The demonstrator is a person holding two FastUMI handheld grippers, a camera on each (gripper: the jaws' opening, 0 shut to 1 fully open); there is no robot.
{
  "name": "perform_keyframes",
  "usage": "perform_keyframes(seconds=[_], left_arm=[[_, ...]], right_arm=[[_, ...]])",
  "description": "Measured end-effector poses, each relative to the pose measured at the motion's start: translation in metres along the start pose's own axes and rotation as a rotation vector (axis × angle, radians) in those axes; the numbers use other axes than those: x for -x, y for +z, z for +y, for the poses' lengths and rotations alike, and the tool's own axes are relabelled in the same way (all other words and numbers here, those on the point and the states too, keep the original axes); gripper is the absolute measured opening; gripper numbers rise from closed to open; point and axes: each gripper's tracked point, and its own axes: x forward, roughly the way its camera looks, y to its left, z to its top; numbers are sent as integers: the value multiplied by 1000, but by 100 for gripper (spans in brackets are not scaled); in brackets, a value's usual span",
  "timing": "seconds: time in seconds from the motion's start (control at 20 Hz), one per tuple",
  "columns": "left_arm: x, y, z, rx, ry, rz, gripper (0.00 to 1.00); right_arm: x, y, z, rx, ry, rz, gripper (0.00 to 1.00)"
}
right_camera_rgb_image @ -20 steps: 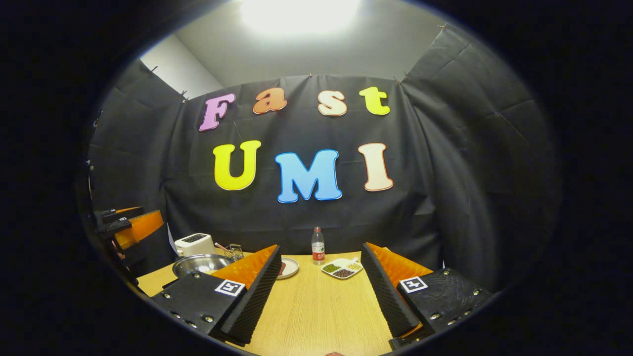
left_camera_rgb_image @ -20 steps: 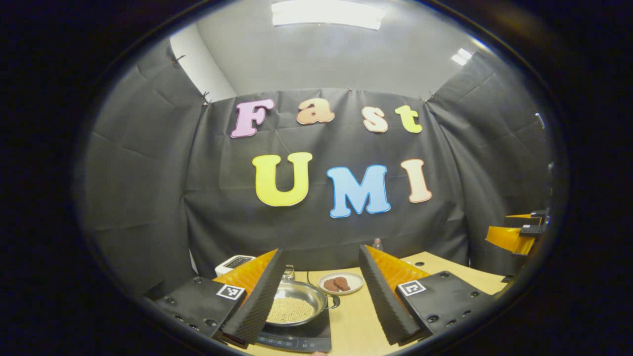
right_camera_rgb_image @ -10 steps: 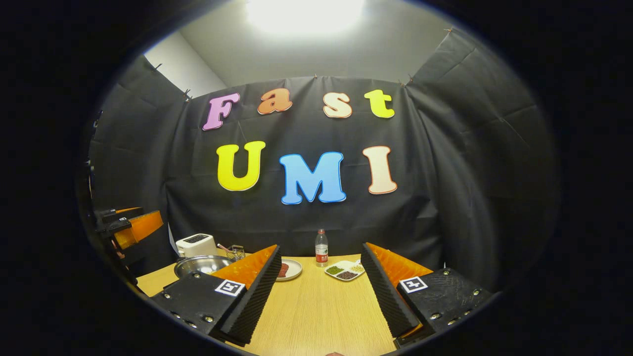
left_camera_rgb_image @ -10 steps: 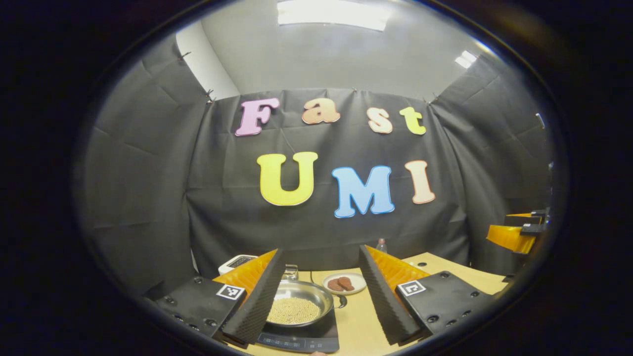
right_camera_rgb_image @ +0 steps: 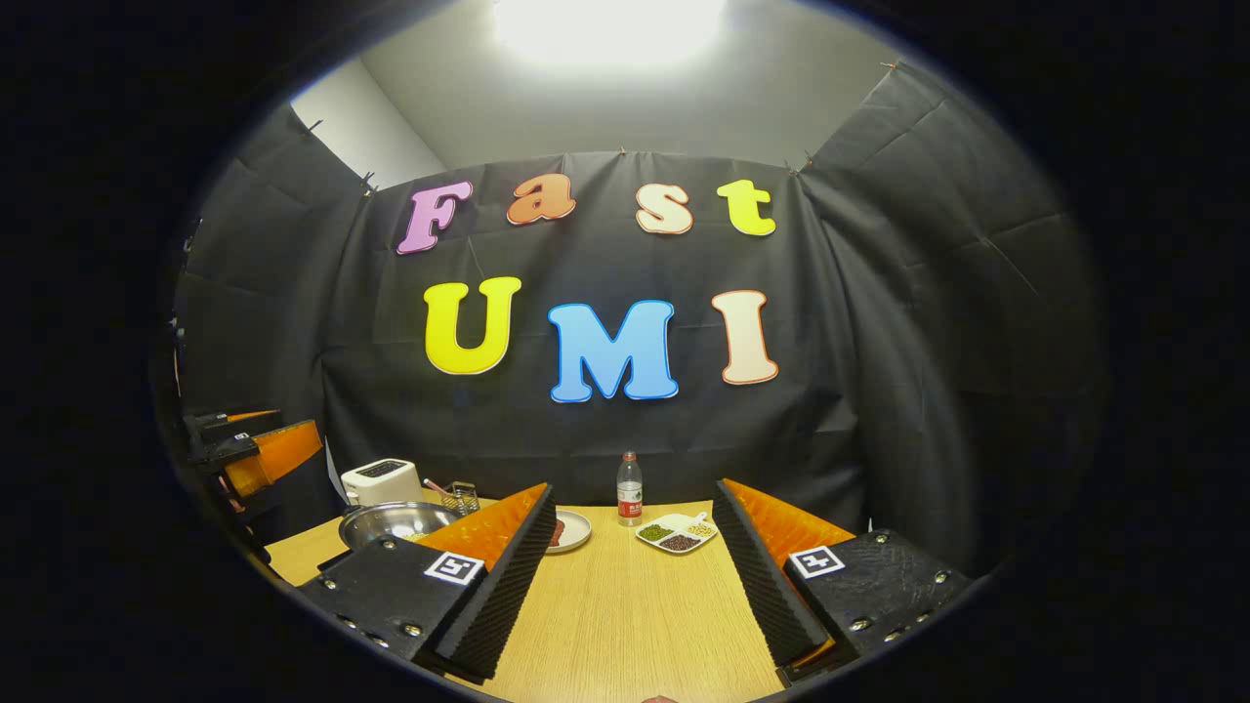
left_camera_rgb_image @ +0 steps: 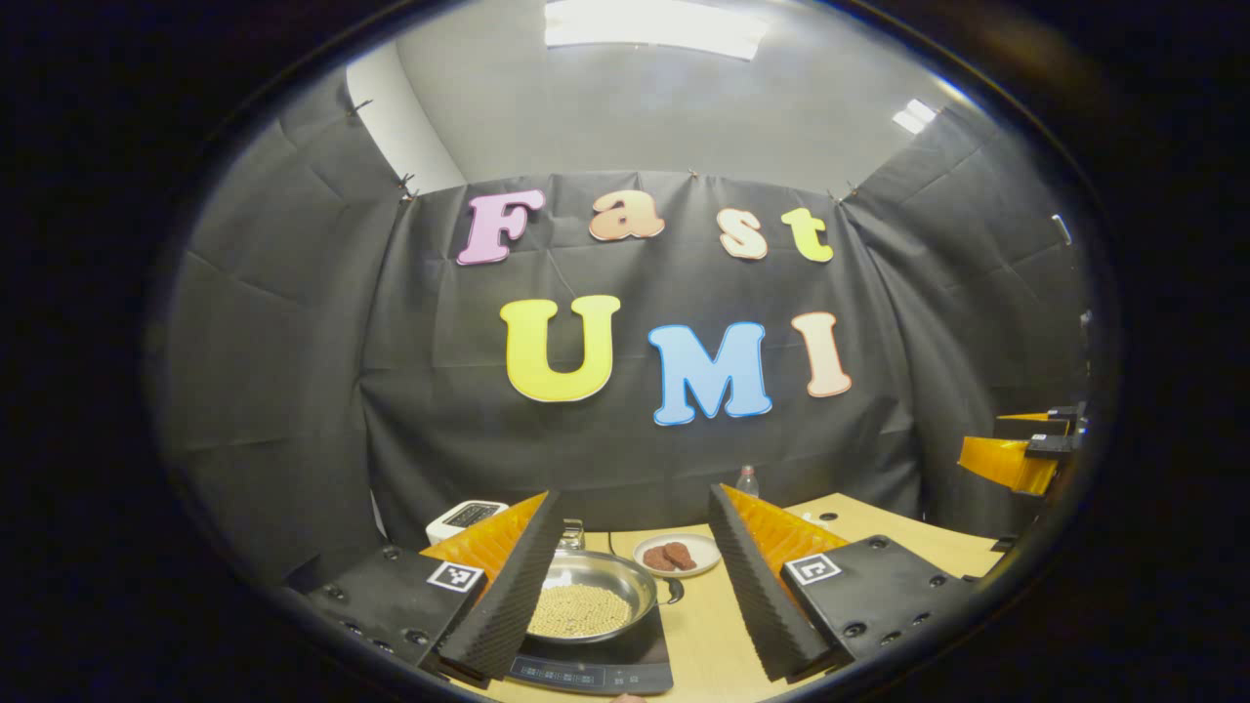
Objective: First push the handle of the pot to place it horizontally, then grasp the pot with both hands and set it on the induction cooktop.
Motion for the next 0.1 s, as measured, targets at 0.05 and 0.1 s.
perform_keyframes(seconds=[0.05, 0.1], left_arm=[[0, 1, 0, 1, -2, 0, 96], [-2, 0, 0, 3, -4, 1, 96]], right_arm=[[-1, 0, 0, 0, -3, 0, 98], [-1, -1, 0, 1, -7, 0, 98]])
